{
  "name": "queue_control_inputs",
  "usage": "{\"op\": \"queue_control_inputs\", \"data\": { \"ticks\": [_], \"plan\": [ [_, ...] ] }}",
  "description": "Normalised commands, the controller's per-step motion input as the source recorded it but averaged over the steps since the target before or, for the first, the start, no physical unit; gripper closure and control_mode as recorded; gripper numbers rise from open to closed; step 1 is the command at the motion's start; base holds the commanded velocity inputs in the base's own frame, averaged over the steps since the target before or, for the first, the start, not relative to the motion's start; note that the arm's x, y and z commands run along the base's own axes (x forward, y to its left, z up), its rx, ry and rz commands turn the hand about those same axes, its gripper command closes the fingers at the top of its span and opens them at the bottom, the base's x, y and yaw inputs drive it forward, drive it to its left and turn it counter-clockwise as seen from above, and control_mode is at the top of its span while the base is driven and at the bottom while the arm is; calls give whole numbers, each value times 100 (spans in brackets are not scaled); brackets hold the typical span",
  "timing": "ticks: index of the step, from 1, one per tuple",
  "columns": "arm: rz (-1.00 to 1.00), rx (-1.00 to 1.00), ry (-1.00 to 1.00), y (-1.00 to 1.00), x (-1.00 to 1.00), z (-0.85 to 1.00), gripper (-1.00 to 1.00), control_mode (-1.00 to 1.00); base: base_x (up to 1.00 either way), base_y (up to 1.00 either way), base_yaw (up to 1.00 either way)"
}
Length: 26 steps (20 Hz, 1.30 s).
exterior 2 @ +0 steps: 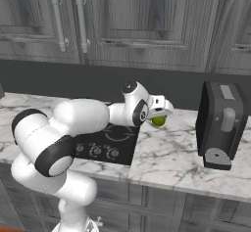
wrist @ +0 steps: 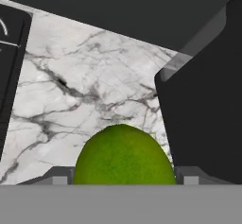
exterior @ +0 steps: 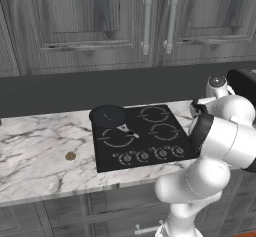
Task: Put the lime and garlic in the pan. Then turn on the rear left burner and set the heat to medium.
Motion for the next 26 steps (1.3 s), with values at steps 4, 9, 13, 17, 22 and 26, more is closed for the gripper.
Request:
{"op": "queue_control_inputs", "data": {
  "ticks": [4, 9, 13, 17, 22, 26],
  "plan": [
    [13, 4, 7, 0, -13, 34, 100, -100, 0, 0, 0],
    [13, 5, 4, 0, -4, 35, 100, -100, 0, 0, 0],
    [11, 6, -5, 3, -2, 3, 100, -100, 0, 0, 0],
    [2, 3, 0, 33, 0, -13, 100, -100, 0, 0, 0],
    [0, 3, 0, 46, 0, -6, 100, -100, 0, 0, 0],
    [-2, 3, -1, 55, 0, 0, 100, -100, 0, 0, 0]
  ]
}}
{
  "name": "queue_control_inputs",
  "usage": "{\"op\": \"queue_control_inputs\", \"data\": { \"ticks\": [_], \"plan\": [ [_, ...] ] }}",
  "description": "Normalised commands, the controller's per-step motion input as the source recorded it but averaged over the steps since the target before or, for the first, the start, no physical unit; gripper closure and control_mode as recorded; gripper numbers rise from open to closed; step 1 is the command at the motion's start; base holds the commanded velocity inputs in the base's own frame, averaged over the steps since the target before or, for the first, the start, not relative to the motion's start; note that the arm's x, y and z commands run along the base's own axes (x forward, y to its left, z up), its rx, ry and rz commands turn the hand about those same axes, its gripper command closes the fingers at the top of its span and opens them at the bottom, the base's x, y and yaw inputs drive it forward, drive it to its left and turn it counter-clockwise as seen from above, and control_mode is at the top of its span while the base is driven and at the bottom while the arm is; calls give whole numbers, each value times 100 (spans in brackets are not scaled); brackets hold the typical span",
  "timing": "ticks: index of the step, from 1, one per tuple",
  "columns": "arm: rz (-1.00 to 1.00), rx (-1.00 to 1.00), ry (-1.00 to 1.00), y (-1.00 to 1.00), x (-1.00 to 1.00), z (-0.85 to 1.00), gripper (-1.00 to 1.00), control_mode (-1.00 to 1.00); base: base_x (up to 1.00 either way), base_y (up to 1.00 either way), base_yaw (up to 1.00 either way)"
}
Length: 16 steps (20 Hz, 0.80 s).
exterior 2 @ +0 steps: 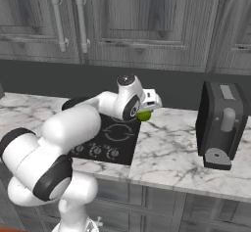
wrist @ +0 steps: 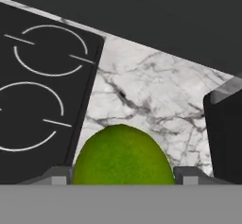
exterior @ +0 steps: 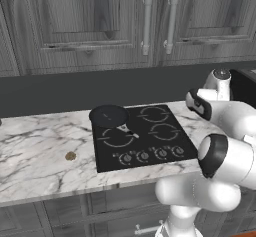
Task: Put the lime and garlic in the pan. Then turn on the rear left burner and set the heat to medium.
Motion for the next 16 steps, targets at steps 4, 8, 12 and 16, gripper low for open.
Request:
{"op": "queue_control_inputs", "data": {
  "ticks": [4, 8, 12, 16],
  "plan": [
    [-5, 5, -3, 74, 6, -5, 100, -100, 0, 0, 0],
    [-7, 5, -2, 70, 19, -10, 100, -100, 0, 0, 0],
    [-9, 6, -1, 55, 31, -12, 100, -100, 0, 0, 0],
    [-13, 7, -5, 53, 36, -3, 100, -100, 0, 0, 0]
  ]
}}
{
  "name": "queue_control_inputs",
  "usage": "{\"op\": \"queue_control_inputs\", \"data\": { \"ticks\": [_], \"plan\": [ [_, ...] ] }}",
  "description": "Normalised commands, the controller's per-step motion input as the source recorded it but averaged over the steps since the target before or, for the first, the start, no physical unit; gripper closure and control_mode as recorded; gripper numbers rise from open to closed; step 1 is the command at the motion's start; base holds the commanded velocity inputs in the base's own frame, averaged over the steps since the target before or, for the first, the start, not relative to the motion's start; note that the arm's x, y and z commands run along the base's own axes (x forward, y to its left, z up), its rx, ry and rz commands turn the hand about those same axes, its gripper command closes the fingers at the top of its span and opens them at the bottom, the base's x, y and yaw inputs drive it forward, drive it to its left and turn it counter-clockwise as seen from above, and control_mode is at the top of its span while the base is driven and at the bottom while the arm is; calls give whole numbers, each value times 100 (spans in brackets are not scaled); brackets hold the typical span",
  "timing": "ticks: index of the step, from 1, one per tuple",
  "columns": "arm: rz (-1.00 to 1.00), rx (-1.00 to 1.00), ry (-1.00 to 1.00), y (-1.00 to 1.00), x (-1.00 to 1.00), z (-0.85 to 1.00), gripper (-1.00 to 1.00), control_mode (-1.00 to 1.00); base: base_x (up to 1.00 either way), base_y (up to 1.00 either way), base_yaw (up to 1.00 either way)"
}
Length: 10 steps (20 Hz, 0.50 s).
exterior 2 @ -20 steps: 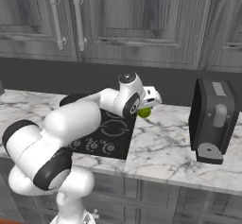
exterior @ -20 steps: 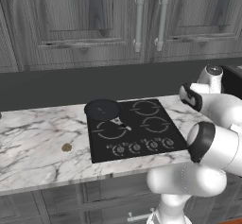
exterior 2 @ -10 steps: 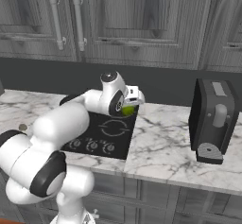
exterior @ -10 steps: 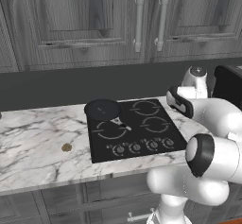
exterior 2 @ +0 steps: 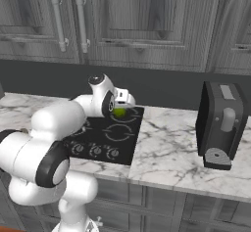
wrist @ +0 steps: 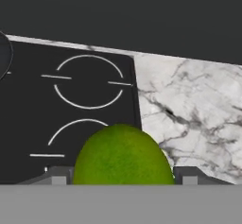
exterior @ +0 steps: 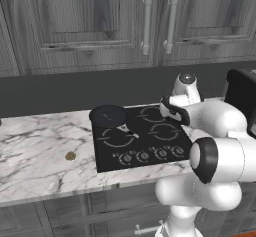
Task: Put the lime and garlic in the pan. Then turn on the rear left burner and set the heat to medium.
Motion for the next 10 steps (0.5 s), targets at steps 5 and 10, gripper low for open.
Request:
{"op": "queue_control_inputs", "data": {
  "ticks": [5, 10],
  "plan": [
    [-7, 8, -4, 40, 18, -2, 100, -100, 0, 0, 0],
    [0, 2, 0, 23, 0, 0, 100, -100, 0, 0, 0]
  ]
}}
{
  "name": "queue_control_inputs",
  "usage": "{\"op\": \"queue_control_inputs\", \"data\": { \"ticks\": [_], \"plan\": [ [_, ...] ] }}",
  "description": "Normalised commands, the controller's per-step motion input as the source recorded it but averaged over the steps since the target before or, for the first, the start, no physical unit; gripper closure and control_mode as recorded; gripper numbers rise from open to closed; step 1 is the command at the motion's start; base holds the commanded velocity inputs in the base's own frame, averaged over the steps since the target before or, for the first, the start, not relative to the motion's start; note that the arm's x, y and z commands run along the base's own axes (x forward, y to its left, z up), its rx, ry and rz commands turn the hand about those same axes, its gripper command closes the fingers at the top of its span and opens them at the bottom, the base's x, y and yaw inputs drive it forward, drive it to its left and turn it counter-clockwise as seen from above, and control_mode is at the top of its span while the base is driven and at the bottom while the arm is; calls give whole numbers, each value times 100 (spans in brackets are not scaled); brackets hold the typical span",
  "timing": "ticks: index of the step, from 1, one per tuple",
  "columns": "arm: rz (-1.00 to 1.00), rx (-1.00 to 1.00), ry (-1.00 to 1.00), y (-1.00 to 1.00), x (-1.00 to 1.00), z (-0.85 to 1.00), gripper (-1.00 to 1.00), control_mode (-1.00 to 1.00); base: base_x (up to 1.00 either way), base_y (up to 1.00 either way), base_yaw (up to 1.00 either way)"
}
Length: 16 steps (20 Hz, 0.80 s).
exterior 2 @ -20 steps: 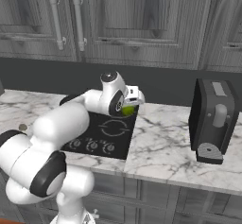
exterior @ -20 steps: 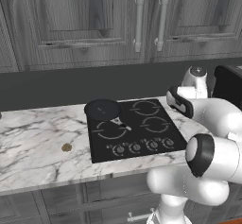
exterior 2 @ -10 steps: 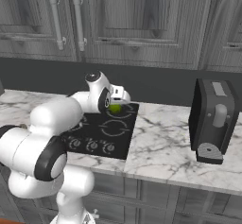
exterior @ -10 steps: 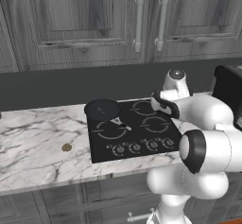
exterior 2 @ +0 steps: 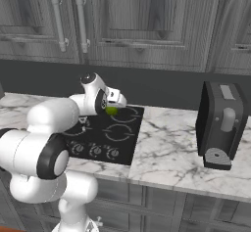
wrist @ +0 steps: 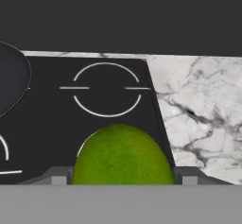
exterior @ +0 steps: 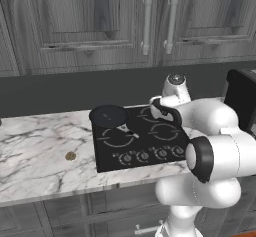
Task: Put the lime and garlic in the pan. Then turn on the rear left burner and set the heat to medium.
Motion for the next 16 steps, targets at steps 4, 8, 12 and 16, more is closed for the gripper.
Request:
{"op": "queue_control_inputs", "data": {
  "ticks": [4, 8, 12, 16],
  "plan": [
    [0, 0, 0, 30, 0, 0, 100, -100, 0, 0, 0],
    [3, 2, 0, 40, 0, 0, 100, -100, 0, 0, 0],
    [9, 7, 0, 52, 0, -3, 100, -100, 0, 0, 0],
    [12, 8, 0, 54, 1, -9, 100, -100, 0, 0, 0]
  ]
}}
